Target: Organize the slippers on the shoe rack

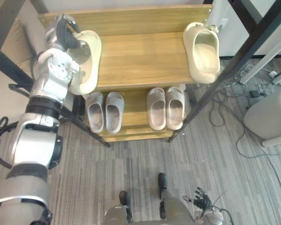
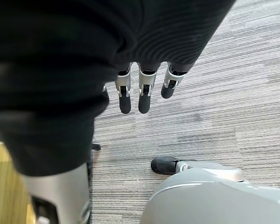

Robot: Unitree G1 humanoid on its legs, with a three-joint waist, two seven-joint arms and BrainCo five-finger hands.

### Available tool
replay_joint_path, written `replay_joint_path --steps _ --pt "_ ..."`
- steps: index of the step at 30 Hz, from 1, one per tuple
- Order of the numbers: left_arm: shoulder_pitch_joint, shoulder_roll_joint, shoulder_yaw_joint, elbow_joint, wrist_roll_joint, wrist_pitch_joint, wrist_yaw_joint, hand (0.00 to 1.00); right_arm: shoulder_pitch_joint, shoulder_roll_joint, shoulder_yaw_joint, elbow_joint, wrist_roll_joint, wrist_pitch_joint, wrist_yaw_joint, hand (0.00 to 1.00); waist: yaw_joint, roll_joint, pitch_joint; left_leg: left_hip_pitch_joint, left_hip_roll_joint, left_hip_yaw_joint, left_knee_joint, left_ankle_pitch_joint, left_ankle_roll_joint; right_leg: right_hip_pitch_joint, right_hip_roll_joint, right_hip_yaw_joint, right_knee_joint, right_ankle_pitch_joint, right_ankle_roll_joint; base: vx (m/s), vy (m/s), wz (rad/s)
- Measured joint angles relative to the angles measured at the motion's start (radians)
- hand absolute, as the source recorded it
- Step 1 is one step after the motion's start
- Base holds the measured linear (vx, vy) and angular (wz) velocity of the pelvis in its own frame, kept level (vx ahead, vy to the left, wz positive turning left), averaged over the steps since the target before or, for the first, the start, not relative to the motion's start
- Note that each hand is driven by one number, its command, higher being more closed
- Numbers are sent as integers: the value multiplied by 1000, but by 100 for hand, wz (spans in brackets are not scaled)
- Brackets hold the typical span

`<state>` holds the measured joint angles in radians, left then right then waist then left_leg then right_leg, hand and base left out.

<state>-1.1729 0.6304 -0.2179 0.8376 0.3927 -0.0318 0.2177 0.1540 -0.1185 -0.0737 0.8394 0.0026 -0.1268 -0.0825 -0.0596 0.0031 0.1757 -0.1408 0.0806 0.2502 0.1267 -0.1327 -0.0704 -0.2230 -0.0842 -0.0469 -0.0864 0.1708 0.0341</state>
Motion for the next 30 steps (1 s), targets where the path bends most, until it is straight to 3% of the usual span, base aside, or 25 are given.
replay_joint_path --steps 11,24,30 --pt "-21 -32 -9 -3 0 0 5 100 0 0 -1 3 0 2 0 0 -5 -1 0 6 -4 4 0 0 1 -1 -2 5 9 0 1 2 2 -1" --pt "-33 -123 -71 -25 -2 0 45 100 -14 15 -28 6 19 19 -10 0 -25 -5 -3 19 -10 55 -2 -4 5 -17 -2 60 9 13 10 -17 13 -11" --pt "-71 -217 -99 -38 -2 0 63 100 -14 42 -70 -27 20 19 -25 0 -32 -6 -4 -2 4 95 55 -42 11 -33 2 85 11 20 17 -10 25 -16"
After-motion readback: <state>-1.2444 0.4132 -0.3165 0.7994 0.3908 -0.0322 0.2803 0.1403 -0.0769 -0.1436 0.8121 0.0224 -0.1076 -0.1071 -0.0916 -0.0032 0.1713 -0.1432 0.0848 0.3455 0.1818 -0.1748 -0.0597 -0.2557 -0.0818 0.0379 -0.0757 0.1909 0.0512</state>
